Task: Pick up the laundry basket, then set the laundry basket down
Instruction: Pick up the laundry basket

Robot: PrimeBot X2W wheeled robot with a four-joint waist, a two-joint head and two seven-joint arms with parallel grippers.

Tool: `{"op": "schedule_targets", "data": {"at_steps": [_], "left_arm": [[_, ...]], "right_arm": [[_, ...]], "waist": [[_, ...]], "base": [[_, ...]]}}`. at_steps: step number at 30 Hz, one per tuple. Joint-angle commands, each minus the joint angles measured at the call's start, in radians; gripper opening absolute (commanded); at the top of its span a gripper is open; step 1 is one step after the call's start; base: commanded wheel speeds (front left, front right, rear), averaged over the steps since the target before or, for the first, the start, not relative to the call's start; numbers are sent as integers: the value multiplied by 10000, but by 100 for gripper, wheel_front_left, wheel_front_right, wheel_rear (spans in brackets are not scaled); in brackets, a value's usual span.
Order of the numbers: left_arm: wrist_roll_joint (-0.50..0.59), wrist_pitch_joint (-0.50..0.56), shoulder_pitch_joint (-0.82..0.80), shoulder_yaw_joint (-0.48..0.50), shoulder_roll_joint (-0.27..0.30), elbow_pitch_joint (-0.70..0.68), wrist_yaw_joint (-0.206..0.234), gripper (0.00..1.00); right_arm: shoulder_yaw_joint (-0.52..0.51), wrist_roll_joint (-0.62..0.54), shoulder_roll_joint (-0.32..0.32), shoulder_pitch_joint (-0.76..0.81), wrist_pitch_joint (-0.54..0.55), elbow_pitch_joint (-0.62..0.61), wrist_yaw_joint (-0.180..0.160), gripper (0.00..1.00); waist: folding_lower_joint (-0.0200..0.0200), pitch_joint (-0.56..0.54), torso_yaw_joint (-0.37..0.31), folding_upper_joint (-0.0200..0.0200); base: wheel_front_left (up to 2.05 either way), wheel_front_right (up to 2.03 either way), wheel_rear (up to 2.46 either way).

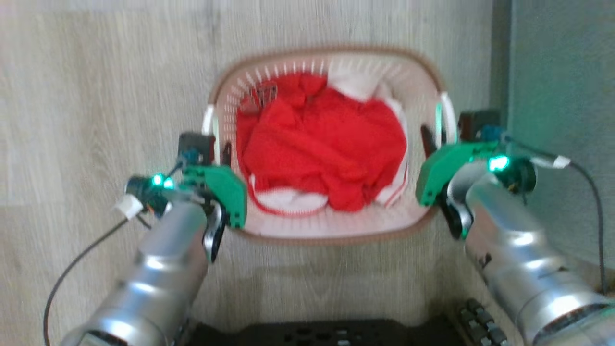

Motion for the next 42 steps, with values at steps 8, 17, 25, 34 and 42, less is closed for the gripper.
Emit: {"op": "schedule_targets", "data": {"at_steps": [8,17,25,34,42], "left_arm": [[-1033,416,1519,-848,292,508,-231,0],[-1805,1039,2739,-1703,292,496,-318,0],[-2338,1358,3554,-2390,292,479,-249,0],[-2654,1345,3859,-2865,292,688,-183,0],[-2873,1358,3813,-3180,292,780,-225,0]], "right_arm": [[1171,1415,9,1622,365,865,-15,0],[2160,2477,9,2782,915,1014,-15,0],[3096,3329,9,3691,1281,825,-15,0],[3914,4032,9,4028,1364,802,-15,0],[4468,4483,9,3970,1323,866,-15,0]], "waist": [[1,-2814,128,0],[1,-4944,335,0],[1,-6470,477,0],[1,-7254,510,0],[1,-7402,494,0]], "base": [[0,0,0],[0,0,0],[0,0,0],[0,0,0],[0,0,0]]}}
